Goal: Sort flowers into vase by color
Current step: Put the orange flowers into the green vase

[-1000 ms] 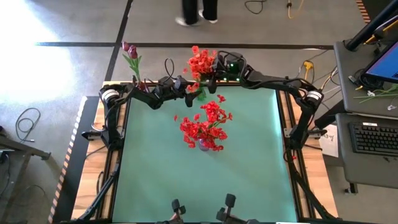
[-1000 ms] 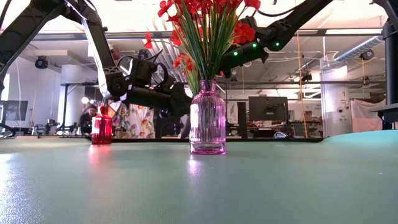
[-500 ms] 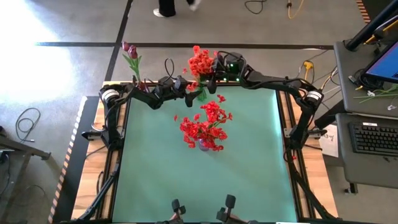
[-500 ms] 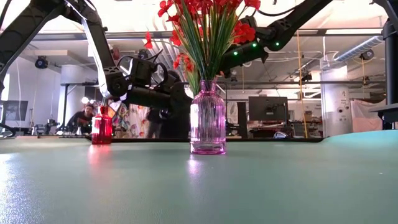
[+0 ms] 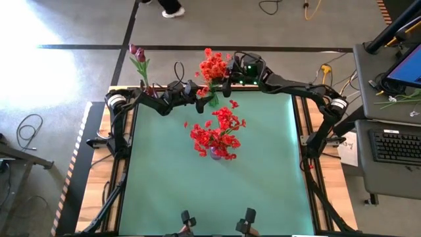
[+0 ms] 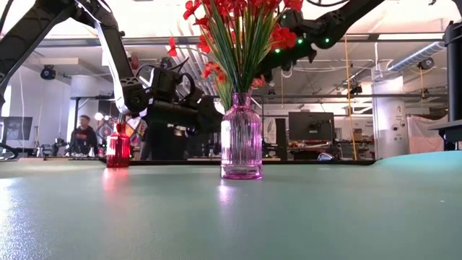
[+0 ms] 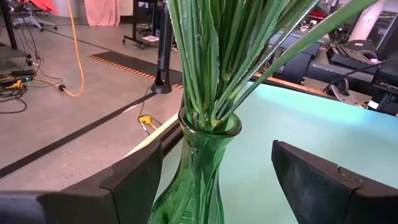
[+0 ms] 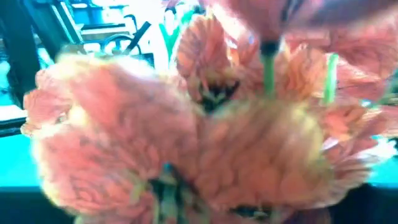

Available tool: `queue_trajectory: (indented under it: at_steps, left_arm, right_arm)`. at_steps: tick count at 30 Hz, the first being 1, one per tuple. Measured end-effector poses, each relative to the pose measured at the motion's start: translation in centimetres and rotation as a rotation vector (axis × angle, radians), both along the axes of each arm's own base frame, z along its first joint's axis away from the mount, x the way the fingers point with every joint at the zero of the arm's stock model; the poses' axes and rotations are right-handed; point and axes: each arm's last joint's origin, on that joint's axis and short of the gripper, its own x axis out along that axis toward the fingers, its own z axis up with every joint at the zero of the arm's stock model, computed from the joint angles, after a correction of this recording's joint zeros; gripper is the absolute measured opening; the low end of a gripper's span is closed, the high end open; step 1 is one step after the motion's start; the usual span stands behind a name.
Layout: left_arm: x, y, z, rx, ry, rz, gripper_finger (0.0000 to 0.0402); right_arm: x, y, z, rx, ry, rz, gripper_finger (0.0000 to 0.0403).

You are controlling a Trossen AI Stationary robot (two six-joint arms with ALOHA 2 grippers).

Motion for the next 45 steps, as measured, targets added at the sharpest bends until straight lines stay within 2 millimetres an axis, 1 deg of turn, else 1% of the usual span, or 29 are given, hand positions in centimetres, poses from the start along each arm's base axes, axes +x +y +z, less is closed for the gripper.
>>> queue_trajectory:
  at_steps: [5, 8, 12, 15, 20, 25, 28, 35, 40, 45]
  left_arm:
    - [0.0, 0.0, 0.1, 0.000, -0.004, 0.000, 0.0288]
    - [0.0, 0.0, 0.3, -0.028, -0.019, 0.004, 0.0288]
    - [-0.1, 0.0, 0.4, -0.047, -0.028, 0.008, 0.0288]
    - [-0.1, 0.0, 0.4, -0.050, -0.030, 0.009, 0.0288]
    - [-0.1, 0.0, 0.5, -0.058, -0.036, 0.010, 0.0288]
    - [-0.1, 0.0, 0.5, -0.062, -0.037, 0.011, 0.0288]
    - [-0.1, 0.0, 0.5, -0.071, -0.037, 0.011, 0.0288]
    - [-0.2, 0.0, 0.5, -0.083, -0.021, 0.012, 0.0288]
    - [-0.3, -0.1, 1.2, -0.079, -0.008, 0.013, 0.0288]
    - [-0.8, -0.2, 2.1, -0.048, 0.027, 0.012, 0.0288]
  right_arm:
    - [-0.6, 0.4, 0.9, 0.001, 0.003, -0.015, 0.0188]
    - [-0.9, 0.6, 1.4, 0.002, 0.000, -0.016, 0.0206]
    - [-1.0, 0.7, 1.3, 0.027, 0.012, -0.019, 0.0228]
    - [-1.0, 0.6, 1.1, 0.024, 0.032, -0.055, 0.0246]
    - [-0.7, 0.7, 0.4, 0.036, 0.070, -0.077, 0.0280]
    - [-0.7, 0.9, 0.7, 0.025, 0.067, -0.068, 0.0305]
    - [-0.9, 1.0, 0.9, 0.031, 0.060, -0.071, 0.0314]
    - [-1.0, 1.1, 0.6, 0.077, 0.089, -0.078, 0.0328]
    - [-1.1, 1.1, 0.6, 0.090, 0.086, -0.081, 0.0329]
    - [-1.4, 1.3, 1.4, 0.095, 0.063, -0.086, 0.0330]
